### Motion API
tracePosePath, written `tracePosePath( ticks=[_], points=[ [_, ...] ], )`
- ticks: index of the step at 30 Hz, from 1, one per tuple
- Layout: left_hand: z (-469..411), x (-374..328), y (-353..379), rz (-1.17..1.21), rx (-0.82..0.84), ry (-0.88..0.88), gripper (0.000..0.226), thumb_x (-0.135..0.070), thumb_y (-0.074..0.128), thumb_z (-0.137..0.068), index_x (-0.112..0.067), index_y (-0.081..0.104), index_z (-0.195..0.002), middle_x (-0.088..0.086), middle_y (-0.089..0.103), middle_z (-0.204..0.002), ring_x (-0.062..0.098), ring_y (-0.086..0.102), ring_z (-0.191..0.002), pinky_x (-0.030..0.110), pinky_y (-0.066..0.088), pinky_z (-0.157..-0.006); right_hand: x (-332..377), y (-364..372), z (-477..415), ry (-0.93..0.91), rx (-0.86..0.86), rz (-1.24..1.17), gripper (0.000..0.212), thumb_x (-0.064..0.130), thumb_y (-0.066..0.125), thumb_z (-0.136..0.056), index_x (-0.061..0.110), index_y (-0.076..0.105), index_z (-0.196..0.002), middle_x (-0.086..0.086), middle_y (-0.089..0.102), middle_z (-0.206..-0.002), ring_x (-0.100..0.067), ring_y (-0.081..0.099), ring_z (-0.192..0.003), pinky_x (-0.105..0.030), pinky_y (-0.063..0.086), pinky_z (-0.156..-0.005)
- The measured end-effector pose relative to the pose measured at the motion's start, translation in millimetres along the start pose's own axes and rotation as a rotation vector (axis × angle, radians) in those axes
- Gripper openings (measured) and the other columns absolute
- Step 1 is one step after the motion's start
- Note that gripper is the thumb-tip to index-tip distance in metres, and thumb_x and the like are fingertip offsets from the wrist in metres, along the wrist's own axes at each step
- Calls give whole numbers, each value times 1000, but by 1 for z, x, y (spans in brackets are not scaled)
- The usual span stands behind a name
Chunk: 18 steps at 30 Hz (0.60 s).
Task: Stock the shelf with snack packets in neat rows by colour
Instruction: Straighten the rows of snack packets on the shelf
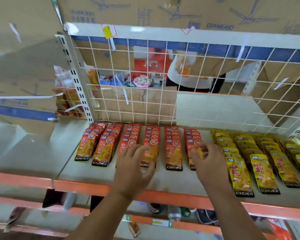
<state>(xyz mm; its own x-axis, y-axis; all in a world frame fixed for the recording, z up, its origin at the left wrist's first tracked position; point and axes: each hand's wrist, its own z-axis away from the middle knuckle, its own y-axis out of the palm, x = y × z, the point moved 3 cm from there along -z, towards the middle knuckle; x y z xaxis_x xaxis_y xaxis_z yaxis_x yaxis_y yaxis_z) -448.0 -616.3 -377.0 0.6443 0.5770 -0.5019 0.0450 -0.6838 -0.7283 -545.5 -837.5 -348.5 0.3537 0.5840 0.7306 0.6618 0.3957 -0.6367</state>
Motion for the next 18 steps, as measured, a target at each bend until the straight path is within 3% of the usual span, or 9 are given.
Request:
tracePosePath(
  ticks=[3,6,12,18],
  points=[
    [-13,-4,-49,11,-79,61,41,-39,61,-82,-21,67,-119,-3,65,-118,22,56,-109,42,46,-96,47,-8,13,-65,-18,-80,15,28,70,-86,20,63,-97,3,63,-89,-18,59,-82,-36,48,-75],
    [-25,-3,-107,10,-175,95,41,-39,60,-83,-24,65,-121,-3,64,-120,21,56,-110,40,44,-98,101,-8,32,-157,-39,-137,14,29,70,-87,30,57,-92,7,60,-88,-16,59,-82,-37,49,-75],
    [-22,14,-263,-15,-350,203,42,-35,58,-83,-22,65,-122,-1,65,-120,22,56,-111,41,45,-100,245,3,83,-338,6,-289,13,32,61,-93,29,58,-105,12,57,-99,-1,54,-88,-21,42,-71],
    [-11,41,-424,-167,-542,257,42,-34,57,-86,-16,67,-122,3,66,-116,19,52,-110,32,40,-96,394,17,116,-598,54,-403,16,26,66,-91,36,55,-99,15,57,-94,1,54,-86,-24,43,-73]
  ],
)
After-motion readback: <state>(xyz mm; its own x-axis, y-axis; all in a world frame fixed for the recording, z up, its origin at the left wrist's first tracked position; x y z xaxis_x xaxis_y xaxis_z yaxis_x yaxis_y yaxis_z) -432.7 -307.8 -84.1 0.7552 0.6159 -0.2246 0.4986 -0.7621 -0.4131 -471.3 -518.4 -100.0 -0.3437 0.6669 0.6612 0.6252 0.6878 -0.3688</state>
